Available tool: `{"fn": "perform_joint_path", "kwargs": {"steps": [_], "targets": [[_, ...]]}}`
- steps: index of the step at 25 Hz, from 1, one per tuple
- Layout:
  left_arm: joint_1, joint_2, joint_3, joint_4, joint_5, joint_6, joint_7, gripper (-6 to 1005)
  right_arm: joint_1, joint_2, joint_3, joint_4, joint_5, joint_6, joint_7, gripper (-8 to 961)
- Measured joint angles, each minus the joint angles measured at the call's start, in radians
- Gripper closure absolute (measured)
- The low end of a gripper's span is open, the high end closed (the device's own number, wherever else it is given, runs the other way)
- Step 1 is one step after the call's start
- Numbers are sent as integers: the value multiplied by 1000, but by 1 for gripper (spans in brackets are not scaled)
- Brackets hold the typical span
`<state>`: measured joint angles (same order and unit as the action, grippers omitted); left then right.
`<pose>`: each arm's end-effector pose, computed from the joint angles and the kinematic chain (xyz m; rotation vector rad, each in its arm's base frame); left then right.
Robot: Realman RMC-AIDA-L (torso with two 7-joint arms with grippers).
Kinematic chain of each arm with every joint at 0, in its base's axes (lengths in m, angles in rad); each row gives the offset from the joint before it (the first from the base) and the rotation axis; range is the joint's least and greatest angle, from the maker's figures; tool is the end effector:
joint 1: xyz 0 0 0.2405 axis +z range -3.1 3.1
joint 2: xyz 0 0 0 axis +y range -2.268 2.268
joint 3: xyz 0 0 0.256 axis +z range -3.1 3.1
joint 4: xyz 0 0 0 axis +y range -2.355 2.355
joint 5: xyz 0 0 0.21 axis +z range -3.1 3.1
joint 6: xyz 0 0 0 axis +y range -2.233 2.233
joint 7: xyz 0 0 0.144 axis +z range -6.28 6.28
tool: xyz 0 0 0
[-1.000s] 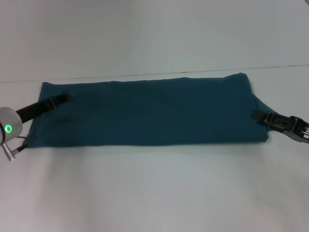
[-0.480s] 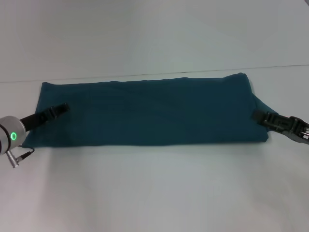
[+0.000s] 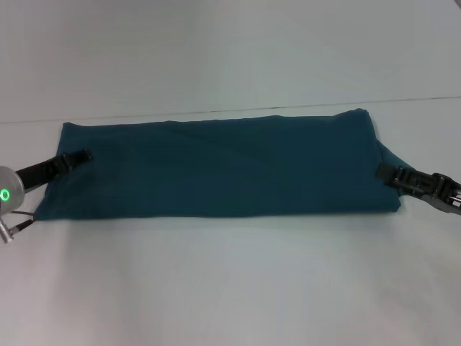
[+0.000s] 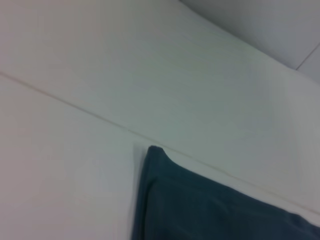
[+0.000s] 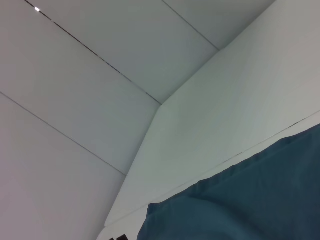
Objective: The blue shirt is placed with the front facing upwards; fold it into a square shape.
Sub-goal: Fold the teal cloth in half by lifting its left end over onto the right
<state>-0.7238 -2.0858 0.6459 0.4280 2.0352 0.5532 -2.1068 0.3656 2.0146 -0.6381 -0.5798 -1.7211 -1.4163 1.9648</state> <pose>-0.3115 0.4335 -0.0025 -1.6652 -1.5000 -0.5385 0.3275 0.3161 0.0458 -2.0213 1.5679 1.0722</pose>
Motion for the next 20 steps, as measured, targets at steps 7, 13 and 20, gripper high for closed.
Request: {"fn": "perform_joint_path", "kwargs": {"steps": [7,13,20], "targets": [[-59,65,-13,29,335,104,-425,162,4,0,0,0,0,0,0,362],[-74,59,8,33,344,34,-440,162,6,2,-2,0,-3,0,0,362],[-68,23,115,29,345,-107,-393,163,4,3,0,0,-3,1,0,363]]}}
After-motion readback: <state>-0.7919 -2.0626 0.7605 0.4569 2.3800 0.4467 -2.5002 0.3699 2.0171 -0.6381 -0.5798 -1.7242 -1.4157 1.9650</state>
